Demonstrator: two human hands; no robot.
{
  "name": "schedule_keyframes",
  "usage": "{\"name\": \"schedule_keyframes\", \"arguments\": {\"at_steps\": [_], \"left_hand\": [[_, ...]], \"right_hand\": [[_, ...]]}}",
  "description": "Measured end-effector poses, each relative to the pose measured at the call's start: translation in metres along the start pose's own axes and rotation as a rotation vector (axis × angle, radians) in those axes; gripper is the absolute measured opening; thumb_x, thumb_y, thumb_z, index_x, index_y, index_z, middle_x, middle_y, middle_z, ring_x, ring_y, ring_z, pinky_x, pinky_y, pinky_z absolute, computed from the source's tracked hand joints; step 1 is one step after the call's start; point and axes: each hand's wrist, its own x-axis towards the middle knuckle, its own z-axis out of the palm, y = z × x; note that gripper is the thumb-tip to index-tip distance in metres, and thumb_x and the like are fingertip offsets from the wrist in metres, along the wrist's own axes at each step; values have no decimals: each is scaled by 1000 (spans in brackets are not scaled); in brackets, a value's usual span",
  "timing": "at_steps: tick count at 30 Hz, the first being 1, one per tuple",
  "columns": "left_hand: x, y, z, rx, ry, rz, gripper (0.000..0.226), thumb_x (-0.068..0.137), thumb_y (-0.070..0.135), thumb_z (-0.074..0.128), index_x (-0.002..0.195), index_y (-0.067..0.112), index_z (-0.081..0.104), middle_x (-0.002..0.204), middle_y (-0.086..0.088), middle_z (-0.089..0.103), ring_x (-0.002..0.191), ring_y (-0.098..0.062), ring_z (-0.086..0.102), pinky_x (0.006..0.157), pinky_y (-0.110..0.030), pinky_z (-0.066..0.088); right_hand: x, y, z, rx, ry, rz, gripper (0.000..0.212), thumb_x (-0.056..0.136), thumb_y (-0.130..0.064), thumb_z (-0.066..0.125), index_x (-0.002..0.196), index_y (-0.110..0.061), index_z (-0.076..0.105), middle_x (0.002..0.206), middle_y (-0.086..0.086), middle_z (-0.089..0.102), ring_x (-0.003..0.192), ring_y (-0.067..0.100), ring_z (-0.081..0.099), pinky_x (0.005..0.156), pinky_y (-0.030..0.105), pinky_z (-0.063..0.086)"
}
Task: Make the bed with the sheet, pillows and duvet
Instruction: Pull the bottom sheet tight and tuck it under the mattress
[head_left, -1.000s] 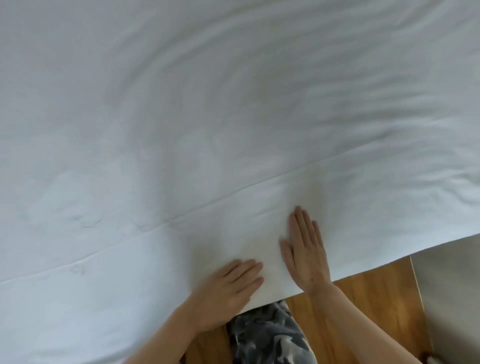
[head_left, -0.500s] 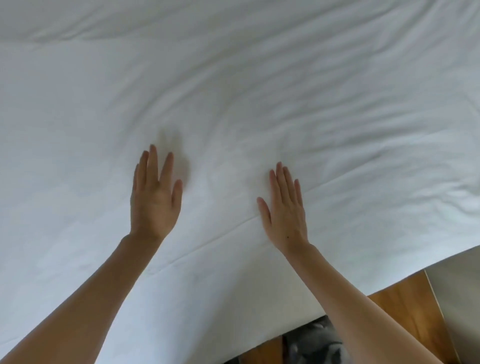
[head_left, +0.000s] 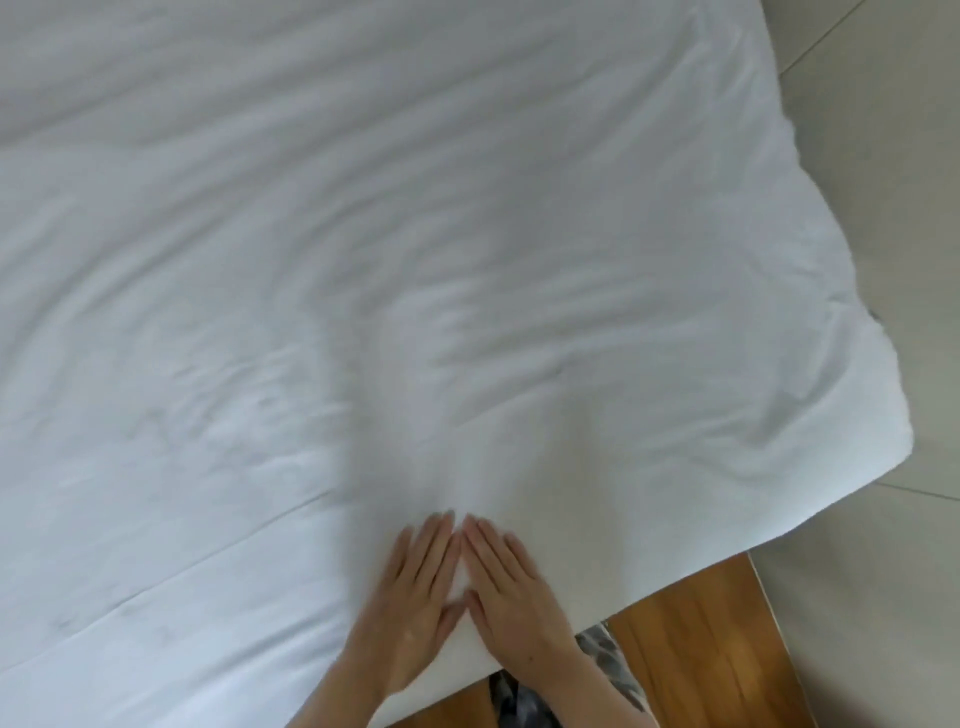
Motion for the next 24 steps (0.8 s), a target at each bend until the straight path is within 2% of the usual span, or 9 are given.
{"name": "schedule_keyframes", "arguments": {"at_steps": [3,5,8,10,14,16,18,21,24], "left_hand": [[27,34,-9,-4,-51,-18,60,104,39,19,148,-2,19,158,-18,15,145,-33,19,115,-47,18],[51,36,-19,-41,43,-19,52,104,33,24,141,-2,33,157,-17,20,139,-34,32,115,-45,21],[94,21,-40,-110,255,-61,44,101,27,38,130,-4,51,144,-23,43,134,-36,39,115,-45,26],[127,-3,-54,-118,355,-191,46,99,28,36,132,-3,47,140,-26,46,134,-38,38,114,-45,25],[190,-80,-90,15,510,-593,52,102,26,35,141,-8,36,149,-31,31,137,-46,31,114,-50,24],[204,-118,-101,13,512,-791,54,101,24,35,146,-6,29,154,-29,21,142,-46,21,117,-48,14],[205,-130,-93,-21,466,-882,58,100,27,32,148,-5,24,155,-28,17,143,-45,18,118,-50,12],[194,-83,-56,16,407,-859,62,103,34,28,147,-9,23,153,-31,21,142,-45,22,118,-51,17],[177,-3,-23,-48,352,-769,65,101,34,28,144,-14,24,152,-33,22,142,-44,21,119,-48,15]], "right_hand": [[-27,45,-27,53,-8,31,49,104,-29,14,143,-4,33,153,9,30,146,19,18,115,37,20],[-29,78,-46,69,29,46,48,105,-29,15,141,-4,35,151,9,34,143,19,23,114,36,21],[-19,124,-66,76,98,-14,45,105,-27,23,140,-3,35,151,10,34,143,21,25,114,36,24],[1,153,-76,106,176,-18,45,102,-26,32,141,-4,34,151,11,32,144,21,24,117,36,22],[74,215,-109,95,388,120,48,98,-23,38,141,-1,35,150,16,35,141,27,29,118,39,18],[113,244,-130,54,425,233,50,100,-23,36,143,2,34,153,18,31,142,29,25,118,40,16],[138,271,-142,49,403,321,52,101,-25,33,146,1,29,156,17,25,145,29,20,119,40,11],[130,302,-128,53,311,432,60,99,-38,20,151,-9,23,159,11,17,147,27,13,119,37,2],[80,327,-104,49,334,665,63,97,-45,17,153,-14,20,160,9,12,148,26,8,120,39,2]]}}
